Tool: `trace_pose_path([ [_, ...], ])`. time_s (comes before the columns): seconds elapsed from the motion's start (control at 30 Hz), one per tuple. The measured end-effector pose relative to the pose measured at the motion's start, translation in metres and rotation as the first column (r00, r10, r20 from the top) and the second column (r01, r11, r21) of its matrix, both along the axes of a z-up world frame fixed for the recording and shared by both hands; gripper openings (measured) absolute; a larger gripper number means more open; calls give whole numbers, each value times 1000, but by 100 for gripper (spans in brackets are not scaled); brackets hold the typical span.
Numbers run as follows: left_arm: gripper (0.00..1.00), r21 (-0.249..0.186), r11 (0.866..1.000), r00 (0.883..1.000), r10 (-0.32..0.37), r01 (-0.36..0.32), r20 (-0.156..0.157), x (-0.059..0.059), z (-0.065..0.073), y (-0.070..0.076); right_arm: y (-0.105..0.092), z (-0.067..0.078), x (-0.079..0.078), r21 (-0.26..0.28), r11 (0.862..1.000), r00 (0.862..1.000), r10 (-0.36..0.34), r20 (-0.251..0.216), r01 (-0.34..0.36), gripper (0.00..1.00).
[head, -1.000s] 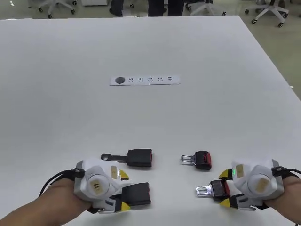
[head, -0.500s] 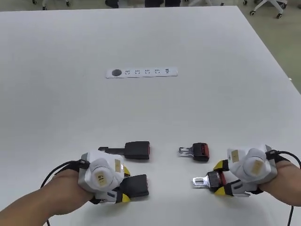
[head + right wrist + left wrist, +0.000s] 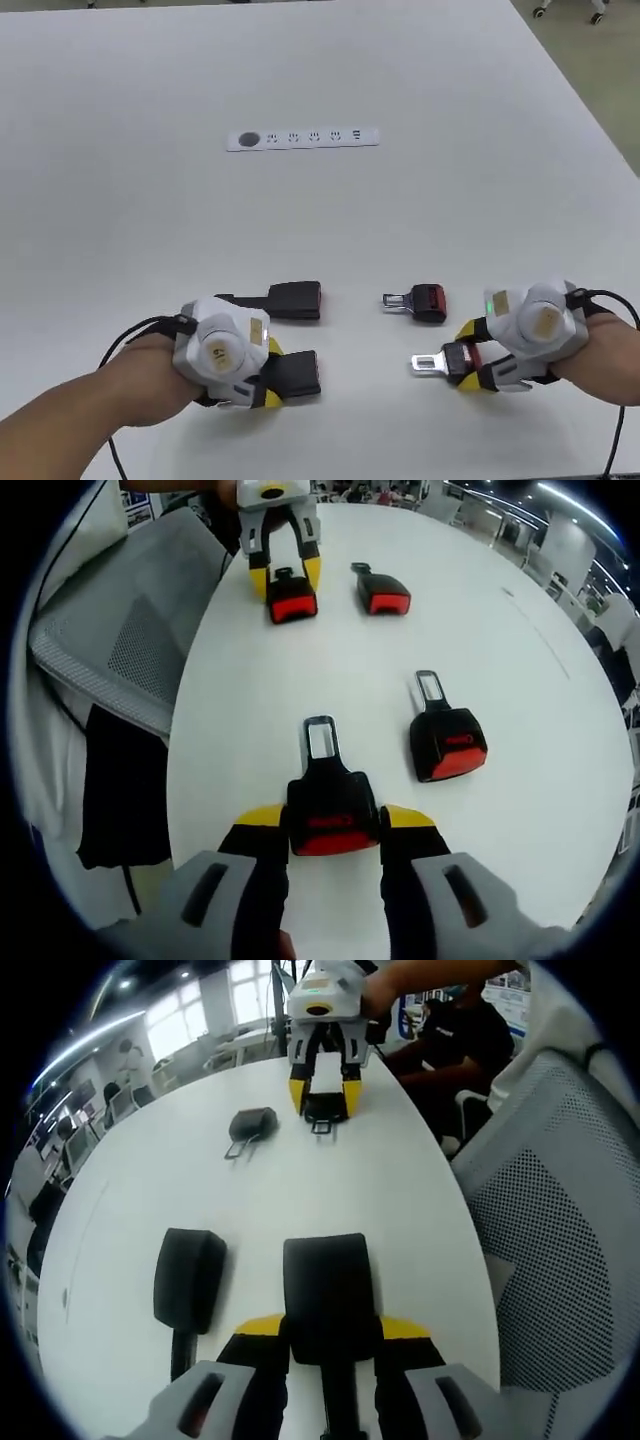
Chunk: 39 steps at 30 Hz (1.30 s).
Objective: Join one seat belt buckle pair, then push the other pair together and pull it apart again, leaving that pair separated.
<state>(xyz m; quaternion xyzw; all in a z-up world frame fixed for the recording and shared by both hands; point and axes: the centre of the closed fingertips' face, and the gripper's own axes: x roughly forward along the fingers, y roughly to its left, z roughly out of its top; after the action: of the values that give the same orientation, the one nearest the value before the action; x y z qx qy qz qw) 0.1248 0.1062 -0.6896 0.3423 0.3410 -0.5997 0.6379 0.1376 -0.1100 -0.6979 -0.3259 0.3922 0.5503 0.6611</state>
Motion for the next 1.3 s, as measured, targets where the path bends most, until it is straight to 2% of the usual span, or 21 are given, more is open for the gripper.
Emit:
trace_pose_path([
  [0.23, 33, 18, 1000, 1000, -22, 22, -4, 0, -2, -1, 5, 1, -2, -19, 999, 999, -33, 5, 33, 34],
  [0.4, 33, 14, 1000, 1000, -26, 26, -5, -1, 0, -2, 14, 2, -1, 1, 999, 999, -48, 1, 48, 34],
  [0.67, 33, 35, 999, 999, -31, 31, -17, 0, -2, -2, 44, 2, -6, 20, 1000, 1000, -16, 19, 16, 34],
  [0.87, 33, 32, 999, 999, -31, 32, -24, -3, 1, -3, 68, 3, -8, 46, 999, 1000, -4, 26, 3, 34],
  [1.0, 33, 23, 999, 999, -32, 33, -27, -4, 2, -3, 83, 4, -8, 69, 997, 999, -22, 33, 20, 34],
  [1.3, 33, 30, 999, 999, -41, 42, -28, -5, 4, -4, 116, 6, -11, 92, 996, 999, -2, 44, -2, 34],
])
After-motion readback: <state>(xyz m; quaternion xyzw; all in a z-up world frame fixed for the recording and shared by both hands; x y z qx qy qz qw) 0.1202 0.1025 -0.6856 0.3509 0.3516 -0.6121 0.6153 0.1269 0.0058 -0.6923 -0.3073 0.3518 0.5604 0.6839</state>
